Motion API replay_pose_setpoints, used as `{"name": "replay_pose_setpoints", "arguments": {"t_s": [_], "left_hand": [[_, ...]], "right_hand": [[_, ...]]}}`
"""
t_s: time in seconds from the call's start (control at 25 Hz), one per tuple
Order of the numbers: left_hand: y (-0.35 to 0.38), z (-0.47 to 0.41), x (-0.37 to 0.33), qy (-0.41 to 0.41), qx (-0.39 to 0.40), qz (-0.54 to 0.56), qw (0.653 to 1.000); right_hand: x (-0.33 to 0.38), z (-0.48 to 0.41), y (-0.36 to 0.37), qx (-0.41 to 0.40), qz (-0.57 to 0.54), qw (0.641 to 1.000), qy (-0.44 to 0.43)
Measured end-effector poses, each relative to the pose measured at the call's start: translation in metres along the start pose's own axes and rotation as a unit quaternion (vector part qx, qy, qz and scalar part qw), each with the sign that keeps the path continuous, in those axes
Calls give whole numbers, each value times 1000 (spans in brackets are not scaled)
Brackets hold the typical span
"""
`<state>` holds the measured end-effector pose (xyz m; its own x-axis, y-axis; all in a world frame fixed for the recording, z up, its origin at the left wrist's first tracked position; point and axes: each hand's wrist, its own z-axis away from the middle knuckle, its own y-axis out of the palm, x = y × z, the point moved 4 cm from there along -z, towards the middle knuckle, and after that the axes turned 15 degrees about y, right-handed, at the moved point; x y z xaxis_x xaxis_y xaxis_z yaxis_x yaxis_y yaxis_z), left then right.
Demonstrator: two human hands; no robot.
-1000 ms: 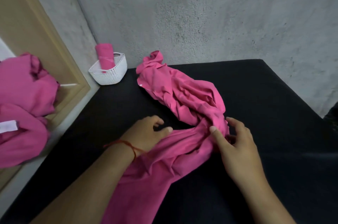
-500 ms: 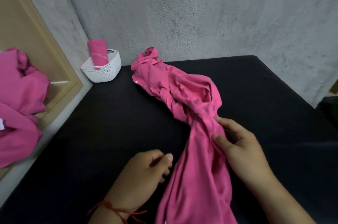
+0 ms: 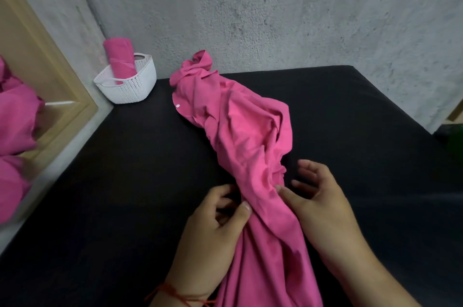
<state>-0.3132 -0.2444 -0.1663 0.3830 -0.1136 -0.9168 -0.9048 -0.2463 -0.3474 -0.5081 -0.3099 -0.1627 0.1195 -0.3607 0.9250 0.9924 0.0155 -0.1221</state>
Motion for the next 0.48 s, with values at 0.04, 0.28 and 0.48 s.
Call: {"name": "replay_pose_setpoints", "arguments": {"t_s": [0.04, 0.28, 0.48], "left_hand": [[1, 0, 0, -9, 8, -3, 1000], [-9, -9, 0, 33, 10, 34, 999], [-73, -19, 22, -29, -167, 112, 979]], "right_hand": [[-3, -4, 2, 31, -7, 999, 14], [9, -16, -22, -24, -66, 997, -8], [24, -18, -85, -179, -153, 971, -39]]}}
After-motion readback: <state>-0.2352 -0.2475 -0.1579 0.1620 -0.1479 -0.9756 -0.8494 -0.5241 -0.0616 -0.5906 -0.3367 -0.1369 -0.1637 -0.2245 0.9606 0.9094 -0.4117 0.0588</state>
